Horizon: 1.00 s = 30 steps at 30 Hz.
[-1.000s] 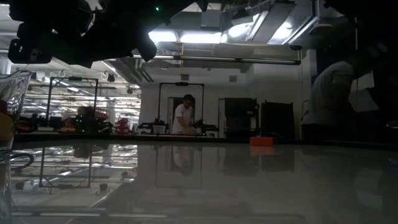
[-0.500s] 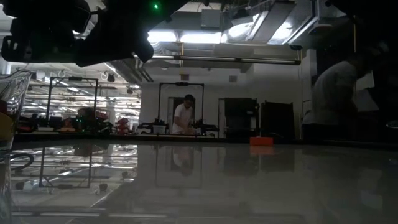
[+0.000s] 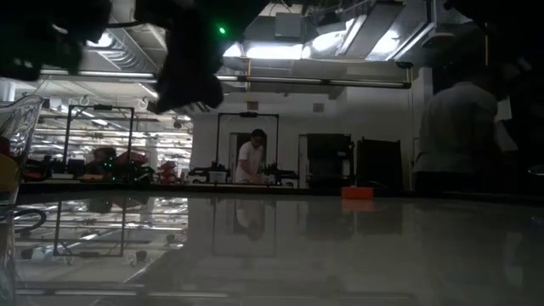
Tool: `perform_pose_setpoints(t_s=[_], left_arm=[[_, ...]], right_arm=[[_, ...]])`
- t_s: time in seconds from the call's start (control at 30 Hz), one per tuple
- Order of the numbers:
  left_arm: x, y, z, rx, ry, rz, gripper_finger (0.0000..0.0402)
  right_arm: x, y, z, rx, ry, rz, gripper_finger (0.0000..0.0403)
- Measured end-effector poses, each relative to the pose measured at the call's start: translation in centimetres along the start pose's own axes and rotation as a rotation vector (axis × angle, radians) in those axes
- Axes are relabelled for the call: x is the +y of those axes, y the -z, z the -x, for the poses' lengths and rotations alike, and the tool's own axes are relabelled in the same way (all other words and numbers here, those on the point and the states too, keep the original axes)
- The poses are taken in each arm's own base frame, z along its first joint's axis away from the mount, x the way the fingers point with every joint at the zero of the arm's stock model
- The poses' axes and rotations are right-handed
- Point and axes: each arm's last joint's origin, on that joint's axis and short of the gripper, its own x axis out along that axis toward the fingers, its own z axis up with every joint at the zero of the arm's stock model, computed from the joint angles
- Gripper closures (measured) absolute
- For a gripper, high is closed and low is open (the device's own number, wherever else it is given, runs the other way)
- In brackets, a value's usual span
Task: Sort blocks by size
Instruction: Put the large green game piece into the left transparent bin, then put the large orange game piece into the left transparent bin
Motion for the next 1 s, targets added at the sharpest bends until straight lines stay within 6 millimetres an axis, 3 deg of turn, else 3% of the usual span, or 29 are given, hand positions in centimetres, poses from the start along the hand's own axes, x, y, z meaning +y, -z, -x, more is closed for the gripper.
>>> perform_pose_setpoints(t_s=[0.13, 0.3, 0.6, 1.0], left_arm=[[-0.1, 0.6, 1.2, 0.198, 0.085, -0.005, 0.0322], [-0.2, 1.7, 2.6, 0.444, 0.154, 0.008, 0.0311], [0.8, 3.2, 2.0, 0.432, -0.009, 0.006, 0.027], [1.4, 3.8, 0.8, 0.452, -0.151, -0.001, 0.0223]], right_arm=[[-0.1, 1.5, -0.3, 0.15, 0.012, 0.046, 0.0141], [-1.0, 5.1, -1.2, 0.343, -0.082, 0.048, 0.0141], [-4.6, 14.1, -2.2, 0.72, -0.258, -0.176, 0.0141], [-10.4, 26.0, -2.3, 0.985, -0.444, -0.512, 0.0141]])
